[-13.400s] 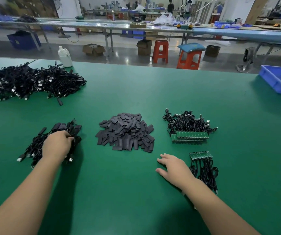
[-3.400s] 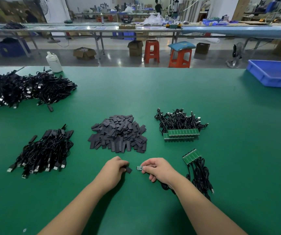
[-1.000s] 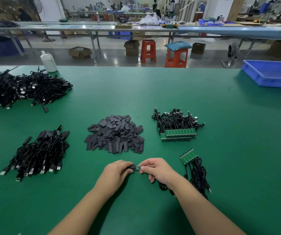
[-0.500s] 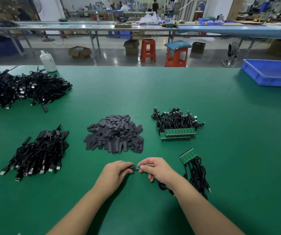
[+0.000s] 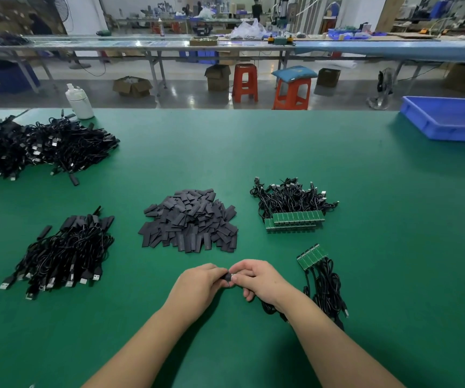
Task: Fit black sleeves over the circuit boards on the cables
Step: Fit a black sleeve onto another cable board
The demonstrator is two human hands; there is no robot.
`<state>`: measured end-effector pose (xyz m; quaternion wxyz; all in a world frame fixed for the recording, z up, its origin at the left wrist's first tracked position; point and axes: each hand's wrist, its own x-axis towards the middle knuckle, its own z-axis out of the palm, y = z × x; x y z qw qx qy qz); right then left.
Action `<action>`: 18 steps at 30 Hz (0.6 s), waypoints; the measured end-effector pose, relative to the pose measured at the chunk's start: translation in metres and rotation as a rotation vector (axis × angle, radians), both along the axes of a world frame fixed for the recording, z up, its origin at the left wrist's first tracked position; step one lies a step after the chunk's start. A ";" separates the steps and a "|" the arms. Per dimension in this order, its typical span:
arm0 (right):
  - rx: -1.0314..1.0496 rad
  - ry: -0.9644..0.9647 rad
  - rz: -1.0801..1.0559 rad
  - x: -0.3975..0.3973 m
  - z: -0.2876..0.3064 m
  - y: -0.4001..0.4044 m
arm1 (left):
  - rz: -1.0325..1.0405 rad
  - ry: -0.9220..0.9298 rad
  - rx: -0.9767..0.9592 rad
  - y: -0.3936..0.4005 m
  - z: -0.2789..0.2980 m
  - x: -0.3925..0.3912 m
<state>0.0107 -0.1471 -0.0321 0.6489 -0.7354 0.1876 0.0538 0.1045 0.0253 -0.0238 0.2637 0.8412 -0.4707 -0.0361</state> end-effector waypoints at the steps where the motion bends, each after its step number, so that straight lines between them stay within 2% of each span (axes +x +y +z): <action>1: -0.004 0.002 0.000 0.000 0.000 0.000 | 0.002 0.010 -0.001 -0.001 0.000 0.000; 10: 0.003 0.030 -0.022 0.001 0.003 0.000 | 0.032 0.076 -0.106 -0.005 0.001 -0.005; 18: 0.005 0.046 -0.014 0.003 0.001 0.001 | 0.017 0.046 -0.111 -0.003 -0.002 -0.005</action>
